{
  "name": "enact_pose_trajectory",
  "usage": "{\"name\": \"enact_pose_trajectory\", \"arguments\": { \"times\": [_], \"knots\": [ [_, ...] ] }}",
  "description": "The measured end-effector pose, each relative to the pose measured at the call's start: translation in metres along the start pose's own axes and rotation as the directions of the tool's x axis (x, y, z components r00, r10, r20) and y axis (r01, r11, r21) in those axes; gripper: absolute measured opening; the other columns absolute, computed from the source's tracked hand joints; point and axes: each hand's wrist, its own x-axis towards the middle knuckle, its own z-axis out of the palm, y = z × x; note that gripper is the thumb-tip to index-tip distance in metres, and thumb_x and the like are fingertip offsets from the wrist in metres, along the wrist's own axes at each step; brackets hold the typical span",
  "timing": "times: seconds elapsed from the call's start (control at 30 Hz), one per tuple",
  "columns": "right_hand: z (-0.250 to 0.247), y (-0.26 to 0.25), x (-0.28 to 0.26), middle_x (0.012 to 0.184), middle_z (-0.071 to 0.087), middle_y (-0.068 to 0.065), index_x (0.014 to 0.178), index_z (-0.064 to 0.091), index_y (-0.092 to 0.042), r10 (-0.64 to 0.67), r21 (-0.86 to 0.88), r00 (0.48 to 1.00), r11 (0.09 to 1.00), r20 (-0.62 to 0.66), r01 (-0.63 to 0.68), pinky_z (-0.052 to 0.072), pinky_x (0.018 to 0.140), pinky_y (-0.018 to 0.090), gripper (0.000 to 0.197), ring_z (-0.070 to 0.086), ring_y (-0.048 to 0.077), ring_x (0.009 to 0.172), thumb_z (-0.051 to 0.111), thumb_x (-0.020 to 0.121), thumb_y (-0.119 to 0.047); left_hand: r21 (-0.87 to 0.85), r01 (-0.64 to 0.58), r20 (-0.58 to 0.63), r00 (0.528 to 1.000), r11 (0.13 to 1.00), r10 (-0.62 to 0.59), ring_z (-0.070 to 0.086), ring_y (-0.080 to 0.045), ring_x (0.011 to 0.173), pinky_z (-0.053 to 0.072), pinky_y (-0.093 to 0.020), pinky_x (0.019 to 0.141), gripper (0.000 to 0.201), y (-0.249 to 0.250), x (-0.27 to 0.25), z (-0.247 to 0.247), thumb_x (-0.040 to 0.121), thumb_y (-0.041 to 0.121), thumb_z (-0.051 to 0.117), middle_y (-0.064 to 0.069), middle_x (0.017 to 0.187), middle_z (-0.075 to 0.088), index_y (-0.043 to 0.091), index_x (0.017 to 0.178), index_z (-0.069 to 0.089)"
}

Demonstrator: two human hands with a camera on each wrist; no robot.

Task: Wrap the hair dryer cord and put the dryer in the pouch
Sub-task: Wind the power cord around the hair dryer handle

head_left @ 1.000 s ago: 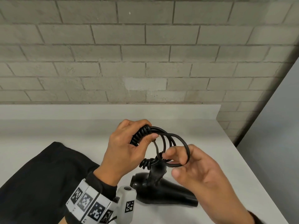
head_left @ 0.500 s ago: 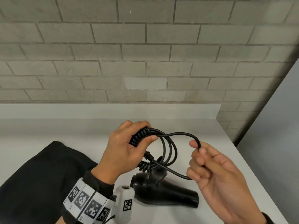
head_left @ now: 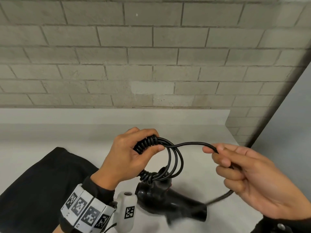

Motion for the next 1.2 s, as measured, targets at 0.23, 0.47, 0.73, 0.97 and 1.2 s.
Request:
{"name": "enact_pose_trajectory", "arguments": {
  "times": [0.23,0.47,0.73,0.97,1.2],
  "knots": [
    [0.02,0.002,-0.003,0.063,0.063,-0.006,0.088,0.074,-0.027,-0.288,-0.68,0.95,0.674,0.12,0.29,0.046,0.052,0.026,0.011,0.053,0.014,0.051,0.076,0.079,-0.033,0.044,-0.034,0.098,0.995,0.998,0.029,0.054,-0.006,0.073,0.048,-0.024,0.066,0.018,0.006,0.0,0.002,0.087,0.04,0.068,0.015,0.077,0.061,0.027,0.099,0.067],
    [0.033,0.012,0.01,0.072,0.057,-0.017,0.086,0.068,-0.033,-0.621,-0.865,0.688,0.029,0.376,0.5,0.038,0.058,0.013,0.019,0.05,-0.003,0.064,0.054,0.094,-0.044,0.135,-0.109,0.183,0.98,0.985,0.084,0.047,-0.003,0.071,0.043,-0.016,0.059,0.028,0.017,0.003,0.0,0.085,0.049,0.07,0.012,0.064,0.05,0.024,0.097,0.068],
    [0.052,0.001,0.034,0.071,0.062,-0.011,0.083,0.071,-0.026,-0.693,-0.802,0.631,0.127,0.349,0.584,0.035,0.054,0.008,0.015,0.048,0.0,0.055,0.066,0.089,-0.04,0.17,-0.163,0.196,0.972,0.972,0.129,0.045,-0.005,0.069,0.043,-0.023,0.057,0.029,0.023,0.003,0.002,0.091,0.045,0.061,0.009,0.061,0.048,0.017,0.097,0.069],
    [0.057,0.004,0.053,0.065,0.06,-0.004,0.079,0.072,-0.027,-0.644,-0.719,0.733,0.401,0.219,0.568,0.036,0.049,0.015,0.016,0.039,0.004,0.048,0.068,0.084,-0.042,0.092,-0.183,0.155,0.974,0.979,0.167,0.044,-0.006,0.071,0.042,-0.027,0.06,0.023,0.024,-0.002,0.005,0.096,0.033,0.057,0.007,0.063,0.049,0.014,0.084,0.063],
    [0.028,0.034,0.073,0.065,0.054,-0.008,0.089,0.066,-0.019,-0.5,-0.641,0.829,0.555,0.252,0.53,0.045,0.062,0.025,0.016,0.051,0.008,0.062,0.058,0.097,-0.031,0.001,-0.12,0.039,0.992,0.993,0.12,0.05,-0.01,0.073,0.045,-0.029,0.063,0.034,0.02,-0.006,0.009,0.1,0.041,0.05,0.014,0.071,0.054,0.014,0.089,0.067]
  ]
}}
